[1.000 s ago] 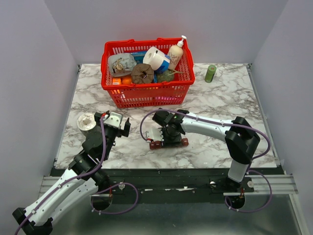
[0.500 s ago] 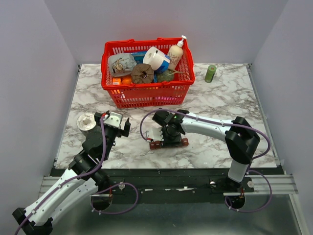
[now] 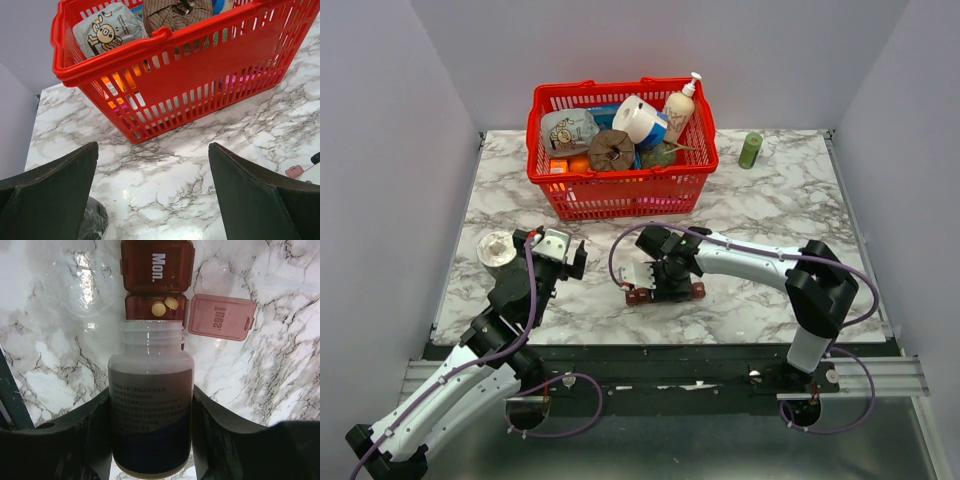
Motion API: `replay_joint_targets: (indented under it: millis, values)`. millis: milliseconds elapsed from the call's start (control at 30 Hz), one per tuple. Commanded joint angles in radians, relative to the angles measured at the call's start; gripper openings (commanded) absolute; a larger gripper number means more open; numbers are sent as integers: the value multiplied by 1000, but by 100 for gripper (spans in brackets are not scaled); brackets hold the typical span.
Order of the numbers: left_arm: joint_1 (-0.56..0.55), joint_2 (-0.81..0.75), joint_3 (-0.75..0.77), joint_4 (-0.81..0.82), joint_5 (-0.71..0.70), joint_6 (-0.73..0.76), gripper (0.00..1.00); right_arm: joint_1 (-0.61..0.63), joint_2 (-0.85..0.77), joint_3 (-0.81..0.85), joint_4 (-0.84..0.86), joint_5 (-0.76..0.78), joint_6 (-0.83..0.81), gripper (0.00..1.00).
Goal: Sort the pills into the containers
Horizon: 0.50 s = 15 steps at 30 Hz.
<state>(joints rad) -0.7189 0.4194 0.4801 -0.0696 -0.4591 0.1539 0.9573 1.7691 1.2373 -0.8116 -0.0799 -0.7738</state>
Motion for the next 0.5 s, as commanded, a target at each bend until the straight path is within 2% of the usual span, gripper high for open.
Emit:
replay_joint_targets:
  millis: [0, 233, 467]
  values:
    - [9, -8, -8, 7, 8, 10, 99, -17, -62, -19, 34, -63, 16, 13]
    - [9, -16, -3, 8, 7, -13, 99, -48, -122, -30, 54, -149, 21, 13]
    - [10, -45, 8, 27, 30, -109, 99, -100, -207, -29, 61, -338, 27, 13]
